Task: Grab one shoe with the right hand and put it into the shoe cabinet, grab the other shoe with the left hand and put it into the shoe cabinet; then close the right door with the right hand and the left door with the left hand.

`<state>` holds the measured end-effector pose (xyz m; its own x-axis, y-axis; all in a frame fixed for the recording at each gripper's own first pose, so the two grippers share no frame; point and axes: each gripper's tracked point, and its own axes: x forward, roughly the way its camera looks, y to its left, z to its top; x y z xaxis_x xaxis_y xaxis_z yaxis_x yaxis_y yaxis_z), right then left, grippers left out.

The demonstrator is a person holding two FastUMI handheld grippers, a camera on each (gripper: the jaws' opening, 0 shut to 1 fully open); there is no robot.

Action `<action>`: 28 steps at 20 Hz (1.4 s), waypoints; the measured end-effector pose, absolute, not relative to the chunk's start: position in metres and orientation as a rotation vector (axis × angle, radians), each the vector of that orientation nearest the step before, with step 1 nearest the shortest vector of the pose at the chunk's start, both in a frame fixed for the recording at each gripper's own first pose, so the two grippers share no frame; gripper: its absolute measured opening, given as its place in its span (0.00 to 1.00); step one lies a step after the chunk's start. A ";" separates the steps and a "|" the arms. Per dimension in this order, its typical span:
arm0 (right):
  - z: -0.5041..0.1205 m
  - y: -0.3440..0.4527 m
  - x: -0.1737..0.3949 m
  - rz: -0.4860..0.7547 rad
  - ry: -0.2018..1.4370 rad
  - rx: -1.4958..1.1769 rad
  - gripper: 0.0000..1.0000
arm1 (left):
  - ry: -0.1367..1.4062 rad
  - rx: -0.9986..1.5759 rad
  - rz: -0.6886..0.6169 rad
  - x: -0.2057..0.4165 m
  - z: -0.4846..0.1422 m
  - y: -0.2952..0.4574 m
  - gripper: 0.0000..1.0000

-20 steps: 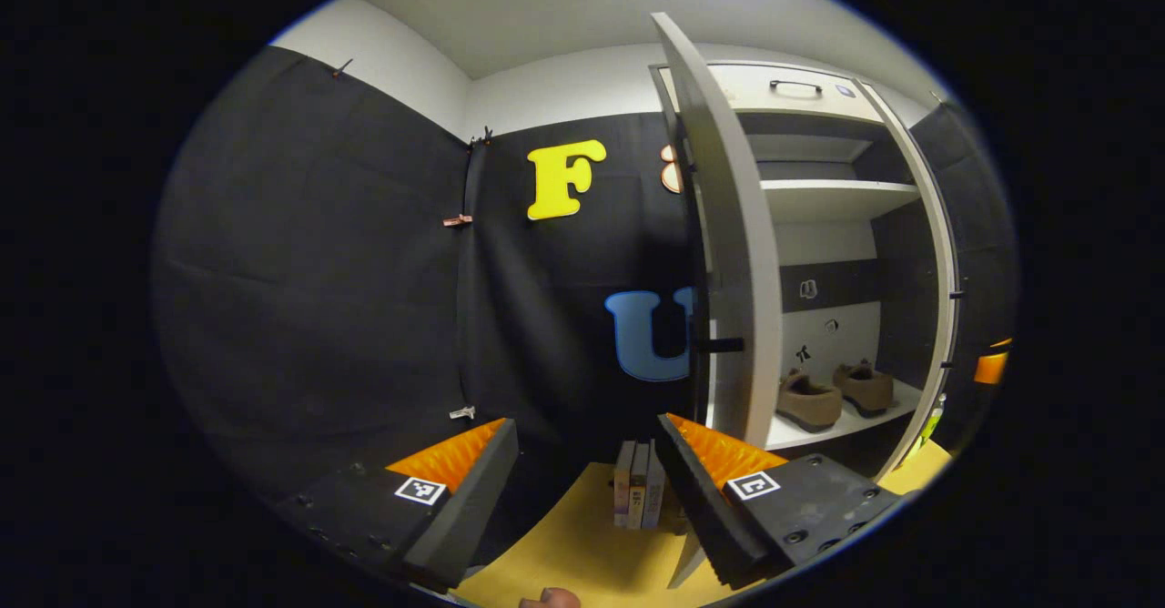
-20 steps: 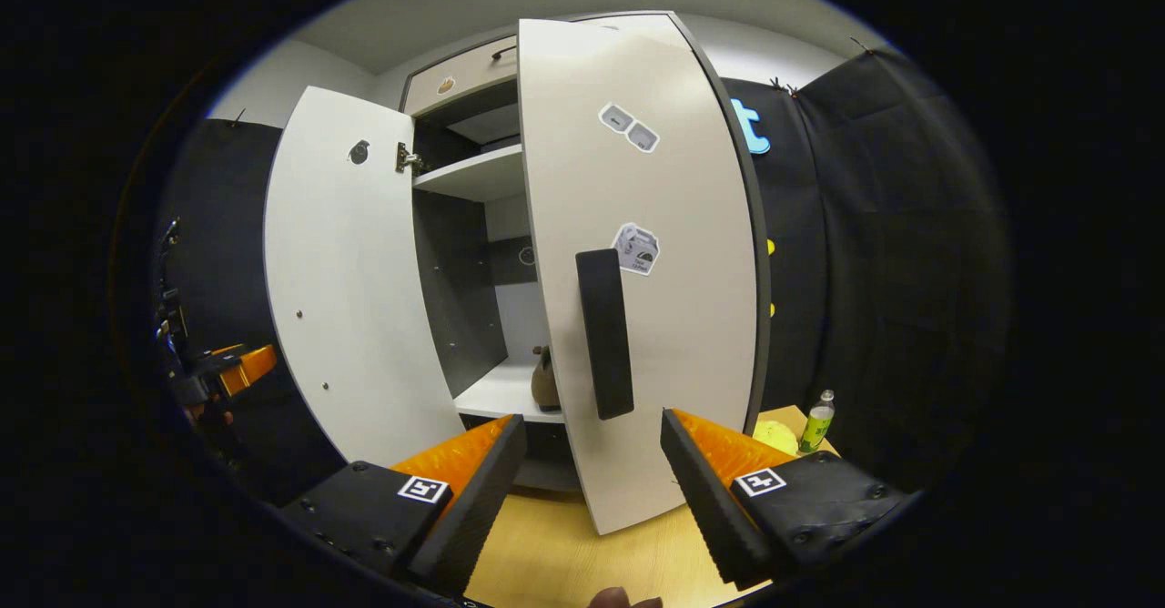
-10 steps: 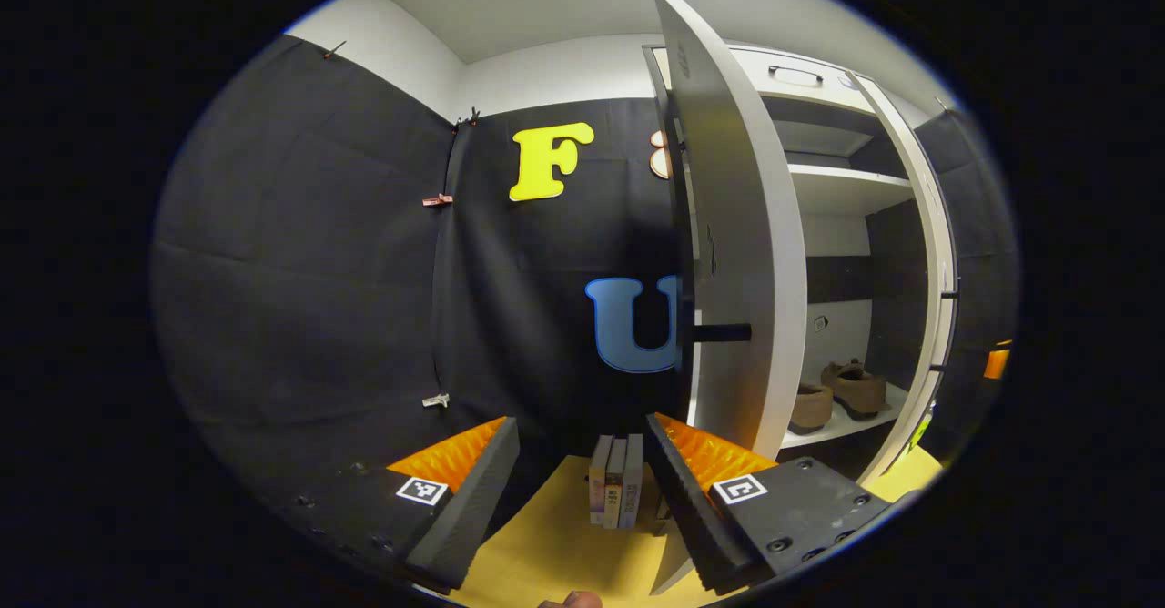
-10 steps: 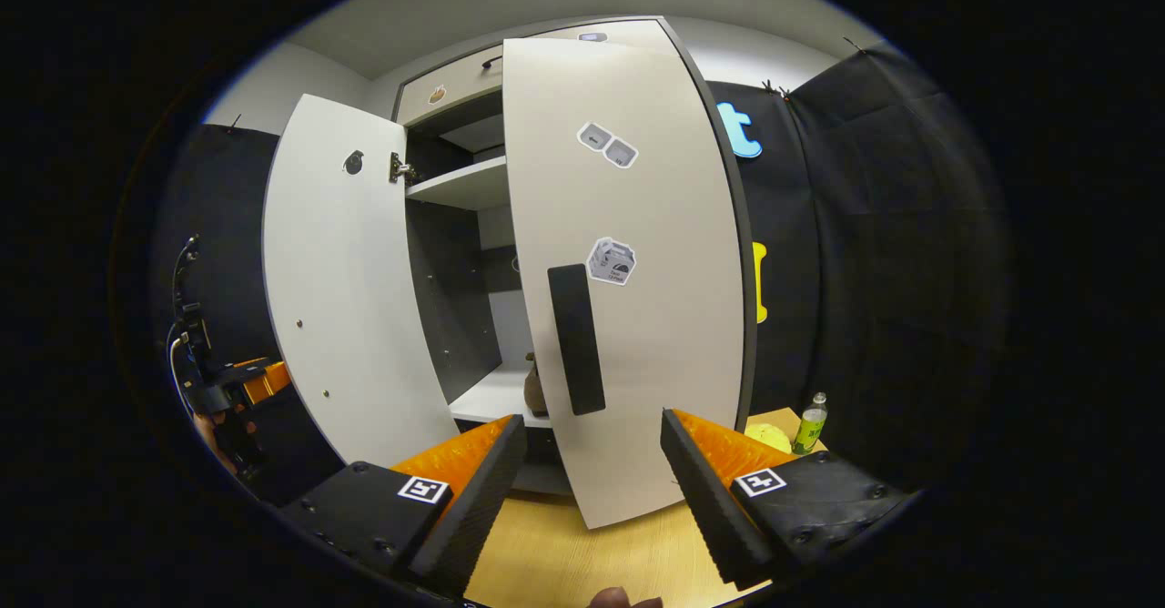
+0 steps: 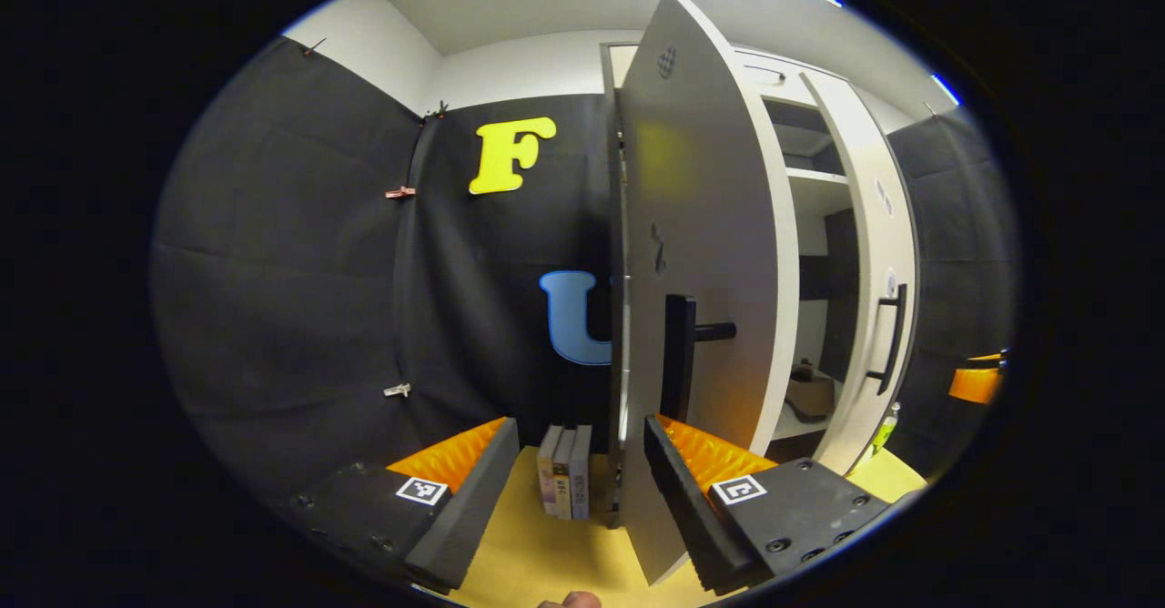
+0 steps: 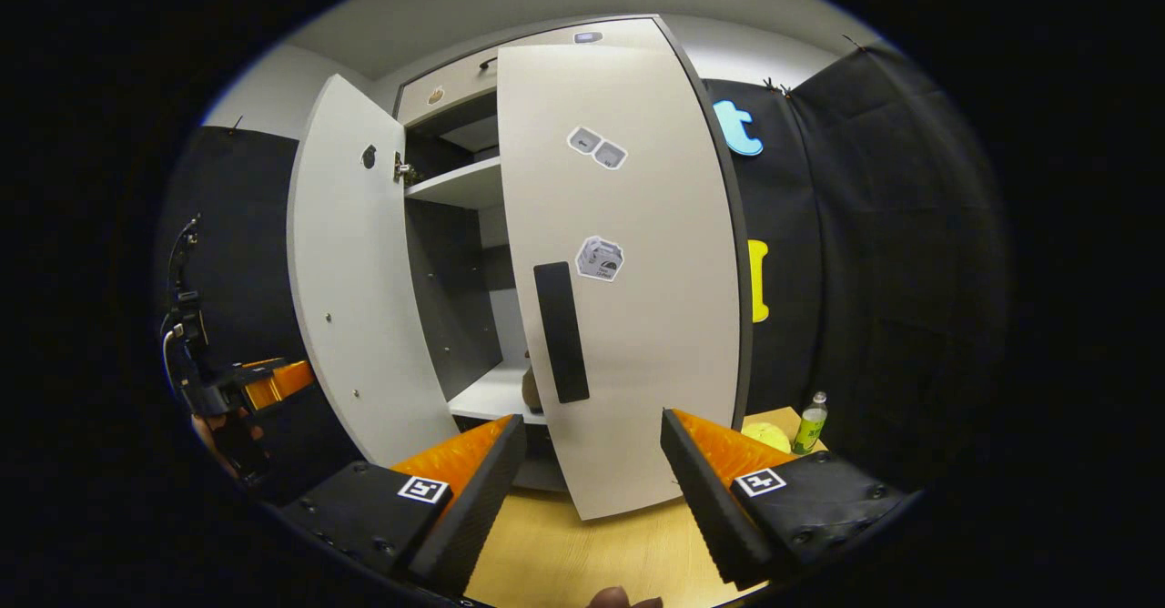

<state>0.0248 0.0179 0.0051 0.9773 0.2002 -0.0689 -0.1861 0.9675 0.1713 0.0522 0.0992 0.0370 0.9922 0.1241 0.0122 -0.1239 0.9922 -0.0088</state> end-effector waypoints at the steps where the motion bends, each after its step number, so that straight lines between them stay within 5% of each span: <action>1: 0.006 0.017 0.026 0.196 0.084 0.168 0.98 | -0.015 -0.004 0.122 0.053 0.038 0.093 0.90; 18: 0.011 0.005 0.020 0.173 0.074 0.181 0.98 | -0.003 0.005 -0.086 0.072 0.042 -0.035 0.92; 28: 0.018 0.005 0.022 0.147 0.047 0.168 0.98 | 0.029 -0.012 -0.107 0.053 0.036 -0.043 0.94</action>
<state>0.0216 0.0049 0.0176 0.9882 0.1494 -0.0340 -0.1416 0.9752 0.1700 0.0532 -0.0428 0.0358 0.9938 -0.1073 -0.0284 0.1070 0.9942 -0.0132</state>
